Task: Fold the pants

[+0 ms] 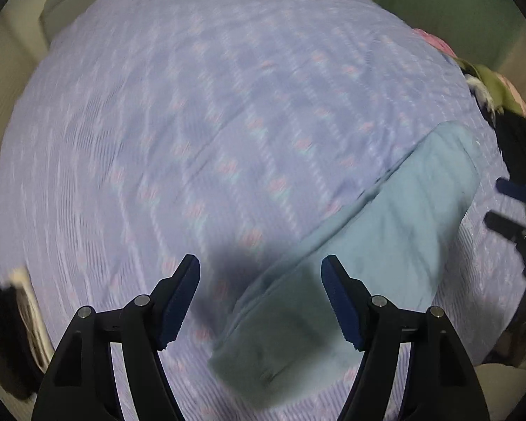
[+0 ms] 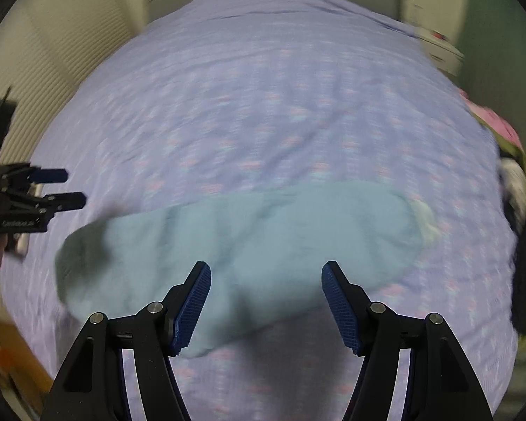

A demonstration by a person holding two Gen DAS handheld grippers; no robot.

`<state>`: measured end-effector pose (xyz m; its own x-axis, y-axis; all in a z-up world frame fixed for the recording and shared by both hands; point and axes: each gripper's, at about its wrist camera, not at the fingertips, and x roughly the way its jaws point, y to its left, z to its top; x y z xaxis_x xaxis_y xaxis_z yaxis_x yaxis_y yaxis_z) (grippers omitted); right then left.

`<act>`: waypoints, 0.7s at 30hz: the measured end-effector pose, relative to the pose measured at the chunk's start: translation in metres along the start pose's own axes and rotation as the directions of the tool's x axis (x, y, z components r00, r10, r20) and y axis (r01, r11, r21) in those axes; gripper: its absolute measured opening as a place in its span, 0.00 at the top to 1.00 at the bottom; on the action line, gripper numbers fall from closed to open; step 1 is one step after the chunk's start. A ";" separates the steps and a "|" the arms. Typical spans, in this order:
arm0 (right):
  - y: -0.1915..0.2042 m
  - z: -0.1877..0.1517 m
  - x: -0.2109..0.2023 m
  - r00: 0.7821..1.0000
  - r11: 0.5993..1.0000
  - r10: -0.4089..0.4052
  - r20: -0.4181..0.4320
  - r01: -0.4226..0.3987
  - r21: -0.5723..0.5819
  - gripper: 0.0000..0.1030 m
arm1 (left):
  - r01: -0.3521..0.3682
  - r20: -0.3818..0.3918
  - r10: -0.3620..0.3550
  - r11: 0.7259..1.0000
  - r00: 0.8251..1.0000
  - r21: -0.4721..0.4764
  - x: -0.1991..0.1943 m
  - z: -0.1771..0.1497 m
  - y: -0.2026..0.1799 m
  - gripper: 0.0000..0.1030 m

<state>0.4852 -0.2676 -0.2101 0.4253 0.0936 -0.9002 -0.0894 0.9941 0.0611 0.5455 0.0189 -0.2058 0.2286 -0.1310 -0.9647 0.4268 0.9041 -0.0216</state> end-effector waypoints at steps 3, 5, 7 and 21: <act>0.037 0.003 0.012 1.000 0.997 0.022 -0.021 -0.024 -0.072 0.35 | 0.078 -0.018 -0.081 0.990 0.997 -0.116 0.007 -0.019 0.032 0.31; 0.052 0.004 0.019 0.999 0.995 0.021 -0.035 -0.024 -0.100 0.35 | 0.127 -0.026 -0.134 0.975 0.991 -0.184 0.015 -0.028 0.048 0.31; 0.060 0.005 0.026 0.999 0.995 0.014 -0.049 -0.019 -0.103 0.35 | 0.174 -0.036 -0.188 0.956 0.982 -0.237 0.027 -0.037 0.057 0.31; 0.065 -0.003 0.058 0.989 0.999 -0.045 -0.144 0.043 -0.019 0.35 | 0.329 -0.062 -0.351 0.916 0.934 -0.230 0.062 -0.056 0.045 0.74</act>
<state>0.5008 -0.1973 -0.2594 0.2946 0.0398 -0.9548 -0.0878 0.9960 0.0144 0.5302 0.0741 -0.2814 0.0097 -0.4150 -0.9098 0.2645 0.8785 -0.3979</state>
